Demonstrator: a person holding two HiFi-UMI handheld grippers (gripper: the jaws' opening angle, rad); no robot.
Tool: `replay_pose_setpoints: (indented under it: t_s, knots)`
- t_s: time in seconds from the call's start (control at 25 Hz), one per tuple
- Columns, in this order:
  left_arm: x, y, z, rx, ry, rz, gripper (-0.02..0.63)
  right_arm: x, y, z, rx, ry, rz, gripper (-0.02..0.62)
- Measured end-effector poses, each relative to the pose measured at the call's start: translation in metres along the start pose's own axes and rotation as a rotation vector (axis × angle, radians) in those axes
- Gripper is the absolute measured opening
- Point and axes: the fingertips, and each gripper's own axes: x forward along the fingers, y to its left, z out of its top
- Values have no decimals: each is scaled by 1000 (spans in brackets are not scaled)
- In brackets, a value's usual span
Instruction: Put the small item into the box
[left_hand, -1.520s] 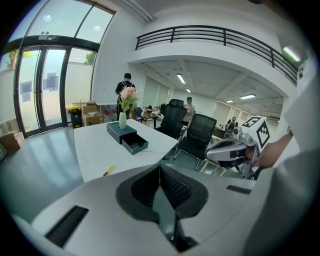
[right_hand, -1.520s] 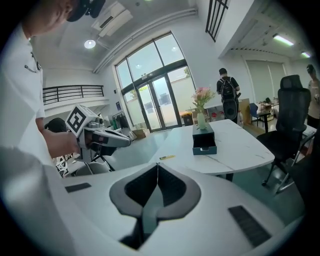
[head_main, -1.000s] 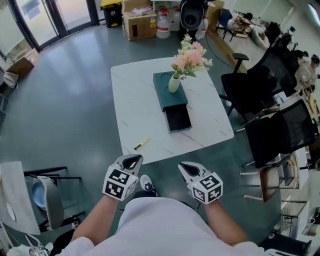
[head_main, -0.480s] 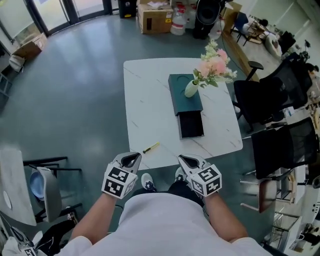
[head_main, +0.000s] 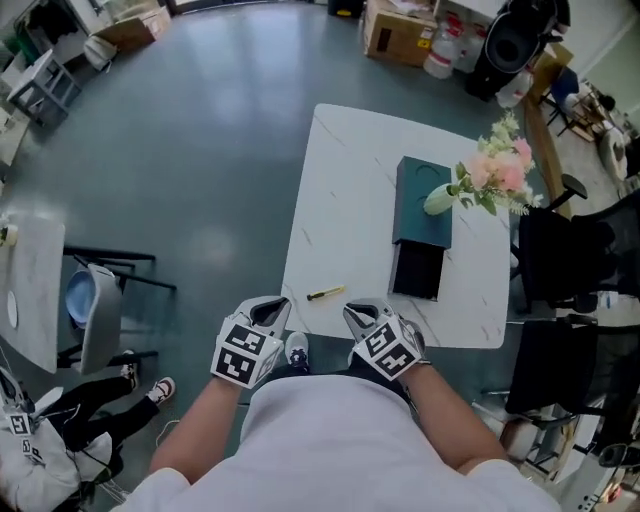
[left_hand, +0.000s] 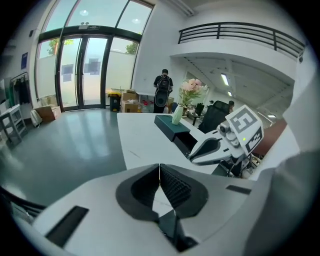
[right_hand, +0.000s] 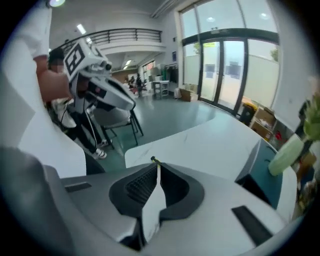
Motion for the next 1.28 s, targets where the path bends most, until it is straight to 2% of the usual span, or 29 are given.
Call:
replay_pose_setpoints:
  t_s: [0.12, 0.32, 0.4, 0.52, 0.8, 1.04, 1.16, 1.28]
  knots:
    - [3, -1, -1, -38, 5, 38, 17, 27, 2, -5, -195, 80, 38, 18]
    - [5, -3, -10, -65, 36, 84, 17, 67, -2, -22, -420, 209, 90, 28]
    - [2, -2, -17, -88, 45, 101, 17, 80, -1, -30, -489, 260, 123, 119]
    - [3, -1, -24, -103, 59, 114, 17, 97, -3, -30, -566, 279, 139, 127]
    - [-2, -4, -33, -138, 66, 113, 17, 117, -9, -28, -633, 321, 186, 127]
    - [-6, 4, -32, -153, 56, 113, 17, 120, -6, -35, -644, 373, 257, 118]
    - [-5, 9, -32, -160, 56, 112, 17, 118, -3, -36, -632, 389, 292, 73]
    - [-6, 13, -31, -157, 59, 111, 17, 117, -2, -36, -628, 399, 292, 67]
